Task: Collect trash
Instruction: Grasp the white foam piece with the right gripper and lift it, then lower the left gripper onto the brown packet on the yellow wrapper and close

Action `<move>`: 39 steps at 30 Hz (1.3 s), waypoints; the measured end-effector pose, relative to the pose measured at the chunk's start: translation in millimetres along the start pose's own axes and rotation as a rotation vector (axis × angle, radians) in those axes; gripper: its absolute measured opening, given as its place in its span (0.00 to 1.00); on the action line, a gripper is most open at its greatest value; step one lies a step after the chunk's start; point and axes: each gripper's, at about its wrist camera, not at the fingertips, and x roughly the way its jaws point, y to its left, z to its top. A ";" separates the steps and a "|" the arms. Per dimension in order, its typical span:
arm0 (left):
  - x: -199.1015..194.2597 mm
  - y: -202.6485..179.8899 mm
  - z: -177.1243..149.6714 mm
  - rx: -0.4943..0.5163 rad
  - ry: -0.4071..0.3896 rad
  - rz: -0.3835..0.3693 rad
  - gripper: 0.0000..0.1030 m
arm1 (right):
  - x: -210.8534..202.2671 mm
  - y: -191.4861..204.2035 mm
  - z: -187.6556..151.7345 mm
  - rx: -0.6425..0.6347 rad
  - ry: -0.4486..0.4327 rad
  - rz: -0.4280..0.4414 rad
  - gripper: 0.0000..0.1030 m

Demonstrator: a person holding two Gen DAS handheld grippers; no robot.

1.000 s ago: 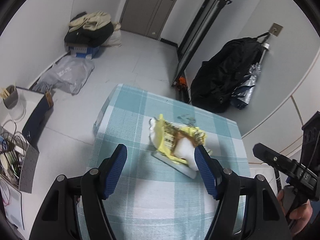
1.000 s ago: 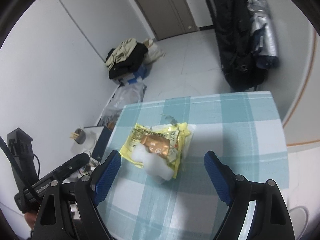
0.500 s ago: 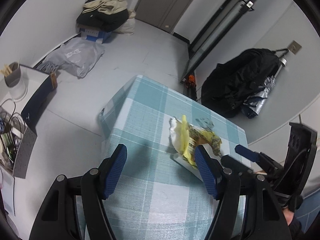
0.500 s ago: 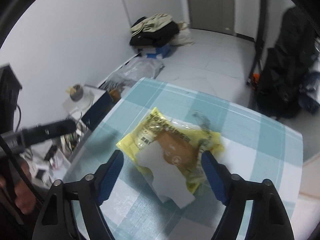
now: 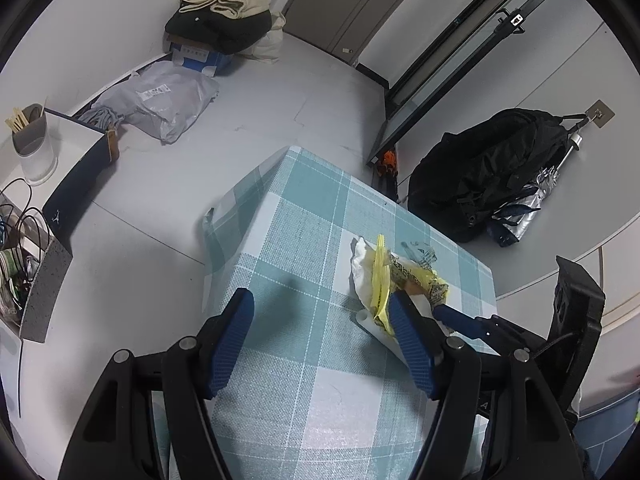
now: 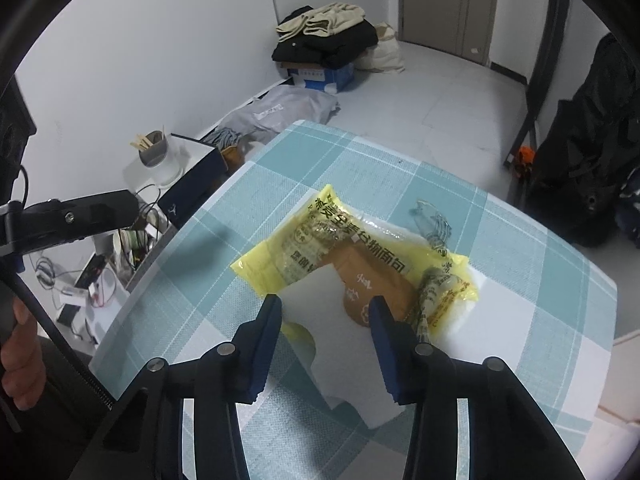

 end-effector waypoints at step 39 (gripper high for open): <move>31.2 -86.9 -14.9 0.229 0.032 -0.033 0.64 | -84.7 -116.5 -28.5 0.362 -0.189 0.116 0.28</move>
